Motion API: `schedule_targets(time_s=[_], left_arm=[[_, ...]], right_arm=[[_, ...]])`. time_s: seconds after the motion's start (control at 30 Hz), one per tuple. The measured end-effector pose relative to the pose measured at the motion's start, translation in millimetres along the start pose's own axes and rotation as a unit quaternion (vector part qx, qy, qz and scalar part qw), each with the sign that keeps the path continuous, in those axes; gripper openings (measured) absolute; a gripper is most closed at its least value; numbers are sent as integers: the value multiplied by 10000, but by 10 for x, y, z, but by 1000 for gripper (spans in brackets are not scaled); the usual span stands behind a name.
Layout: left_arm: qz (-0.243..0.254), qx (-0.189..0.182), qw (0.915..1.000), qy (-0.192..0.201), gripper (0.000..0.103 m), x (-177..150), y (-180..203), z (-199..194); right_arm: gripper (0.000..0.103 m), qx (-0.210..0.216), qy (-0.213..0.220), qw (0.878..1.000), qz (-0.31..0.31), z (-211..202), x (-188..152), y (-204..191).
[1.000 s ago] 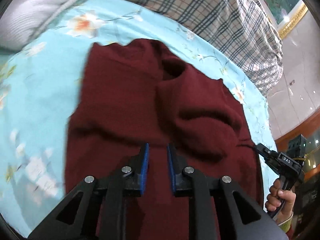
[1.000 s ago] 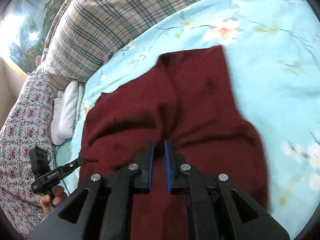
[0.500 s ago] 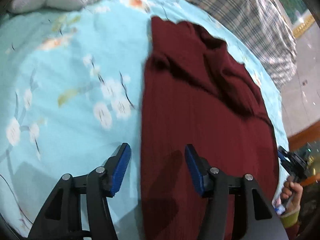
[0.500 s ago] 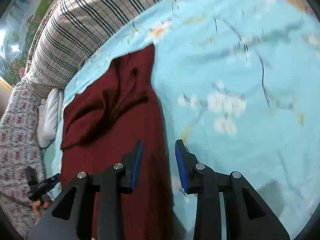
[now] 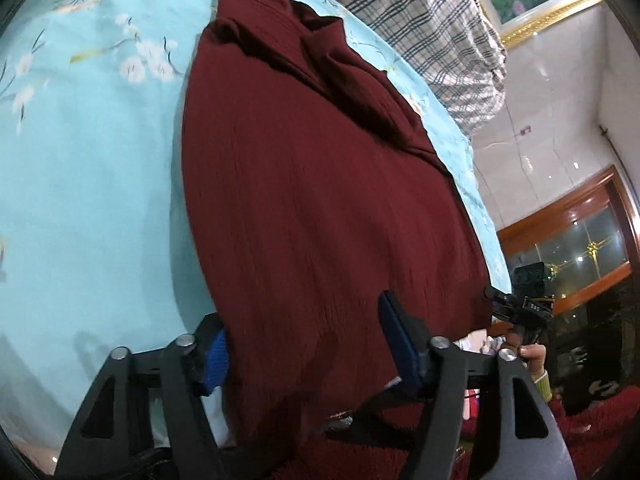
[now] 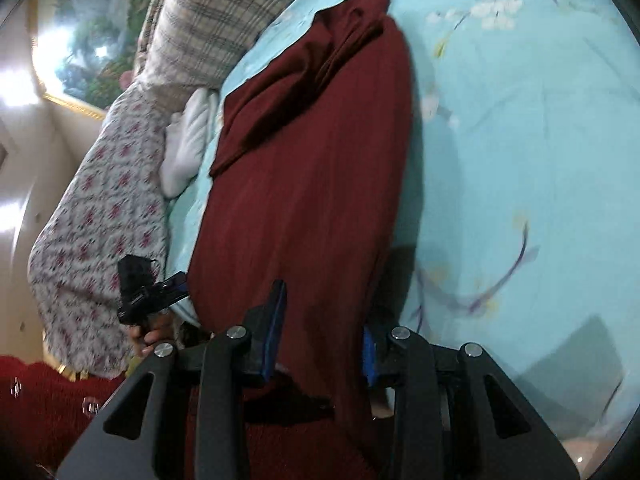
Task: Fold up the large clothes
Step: 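Grasp the sweater's hem with both grippers and lift it toward the hood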
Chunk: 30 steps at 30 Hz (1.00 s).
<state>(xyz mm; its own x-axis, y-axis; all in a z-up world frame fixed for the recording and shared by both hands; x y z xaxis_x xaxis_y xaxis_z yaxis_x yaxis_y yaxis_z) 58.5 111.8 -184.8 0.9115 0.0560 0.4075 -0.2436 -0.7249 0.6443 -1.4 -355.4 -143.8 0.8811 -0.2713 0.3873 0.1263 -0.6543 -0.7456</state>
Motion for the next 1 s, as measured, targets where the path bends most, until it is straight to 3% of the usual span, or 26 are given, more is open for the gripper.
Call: schedule_targets(time_s=[0.2,0.27,0.33,0.4,0.7,1.0], left_arm=[[-109,31,9999,-13,25,-40,-30,16],[-23,124,9999,-74,6,-34,-7,67],[92,252,9996,-58,7,-64,20,64],[122,282,9995,2,6,-64,28,50],[338,-68,9963,787,4,289,409,-363],[398,-242,9841,1715,5,1162,712,-636]], right_arm=[[33,152,9,9998,-94,87,-78,-45],[23,70,16,9998,-181,127,-44,-85],[9,-44,-8,9996,-270,150,-51,-113],[6,14,53,9995,-310,126,-55,-135],[5,600,647,9951,-435,-171,182,-347],[5,841,1439,9839,-643,-377,1000,-616]])
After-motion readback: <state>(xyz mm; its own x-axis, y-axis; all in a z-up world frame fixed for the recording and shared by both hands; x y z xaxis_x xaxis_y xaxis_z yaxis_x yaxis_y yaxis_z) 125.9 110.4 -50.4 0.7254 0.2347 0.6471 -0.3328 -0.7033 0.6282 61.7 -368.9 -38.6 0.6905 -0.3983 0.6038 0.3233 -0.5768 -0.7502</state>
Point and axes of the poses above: each gripper's, at about its wrist camera, not at the fingertips, and z roughly the way its jaws point, y to its right, x to its top, the point moved 3 cm from there along z, roughly the way its jaws point, and after that the axes turned 3 degrees about -z, right-handed, at the moved point
